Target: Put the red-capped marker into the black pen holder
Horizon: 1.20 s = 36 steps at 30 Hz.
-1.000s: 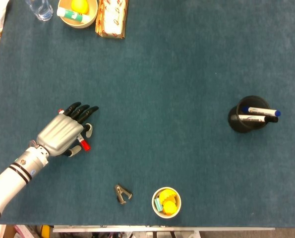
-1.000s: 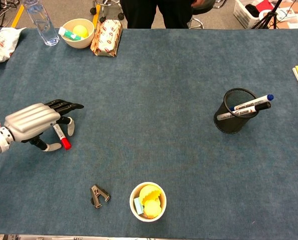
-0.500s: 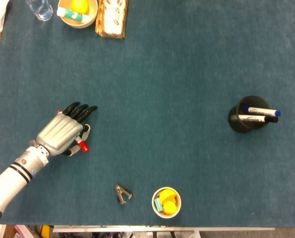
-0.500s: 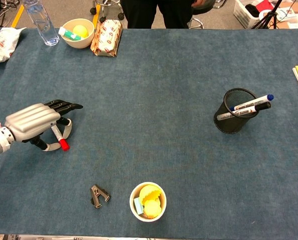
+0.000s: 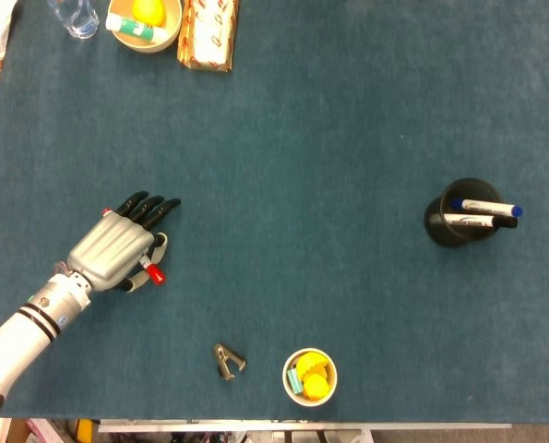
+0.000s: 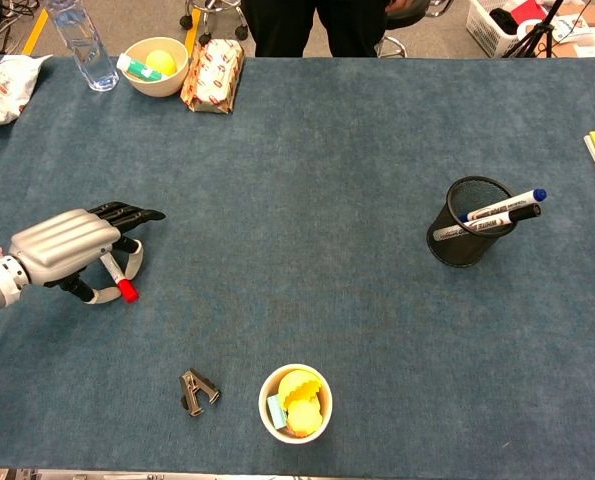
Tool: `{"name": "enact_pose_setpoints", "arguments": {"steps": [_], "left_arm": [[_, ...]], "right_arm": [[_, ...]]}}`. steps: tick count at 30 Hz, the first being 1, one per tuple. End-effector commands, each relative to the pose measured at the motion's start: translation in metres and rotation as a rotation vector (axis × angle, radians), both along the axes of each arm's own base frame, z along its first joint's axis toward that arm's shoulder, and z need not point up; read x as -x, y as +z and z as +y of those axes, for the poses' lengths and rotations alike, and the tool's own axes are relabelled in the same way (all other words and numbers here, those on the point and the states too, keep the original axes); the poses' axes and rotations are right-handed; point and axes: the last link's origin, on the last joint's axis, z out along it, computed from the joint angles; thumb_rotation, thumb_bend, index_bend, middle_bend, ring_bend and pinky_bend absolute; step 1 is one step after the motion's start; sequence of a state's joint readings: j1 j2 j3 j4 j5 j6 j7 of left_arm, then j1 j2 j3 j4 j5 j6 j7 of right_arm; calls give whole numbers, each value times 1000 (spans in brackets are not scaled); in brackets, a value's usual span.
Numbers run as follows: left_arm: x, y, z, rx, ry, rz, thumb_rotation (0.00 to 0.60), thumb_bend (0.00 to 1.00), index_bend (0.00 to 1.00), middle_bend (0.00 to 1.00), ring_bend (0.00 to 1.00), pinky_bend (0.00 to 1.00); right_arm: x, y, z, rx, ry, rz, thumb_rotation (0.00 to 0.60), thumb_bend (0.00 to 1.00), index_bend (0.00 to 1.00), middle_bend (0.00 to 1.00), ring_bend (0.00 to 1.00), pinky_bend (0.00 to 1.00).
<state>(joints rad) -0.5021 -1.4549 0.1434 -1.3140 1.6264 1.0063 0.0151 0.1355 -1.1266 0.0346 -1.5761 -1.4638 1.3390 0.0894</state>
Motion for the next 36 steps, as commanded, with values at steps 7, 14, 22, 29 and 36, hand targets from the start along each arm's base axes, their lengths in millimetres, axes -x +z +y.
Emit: {"name": "enact_pose_setpoints", "arguments": {"steps": [7, 14, 22, 29, 36], "left_arm": [[0, 2, 0, -17, 30, -35, 600, 268, 614, 0, 0, 44], [-4, 9, 0, -33, 68, -89, 600, 268, 635, 0, 0, 44], [-9, 25, 1, -71, 100, -164, 600, 268, 648, 0, 0, 44], [-18, 40, 3, -99, 123, -224, 600, 268, 650, 3, 0, 44], [-26, 55, 7, -118, 204, -325, 600, 268, 650, 9, 0, 44]], "right_arm": [[1, -1, 0, 1, -2, -4, 600, 297, 397, 307, 313, 485], [1, -2, 0, 0, -2, -8, 600, 297, 397, 307, 313, 485], [-1, -2, -2, 9, 7, -15, 600, 296, 397, 307, 313, 485], [-1, -4, -3, 6, 12, -28, 600, 297, 397, 307, 313, 485], [-2, -10, -6, 0, 21, -51, 600, 295, 397, 312, 313, 489]]}}
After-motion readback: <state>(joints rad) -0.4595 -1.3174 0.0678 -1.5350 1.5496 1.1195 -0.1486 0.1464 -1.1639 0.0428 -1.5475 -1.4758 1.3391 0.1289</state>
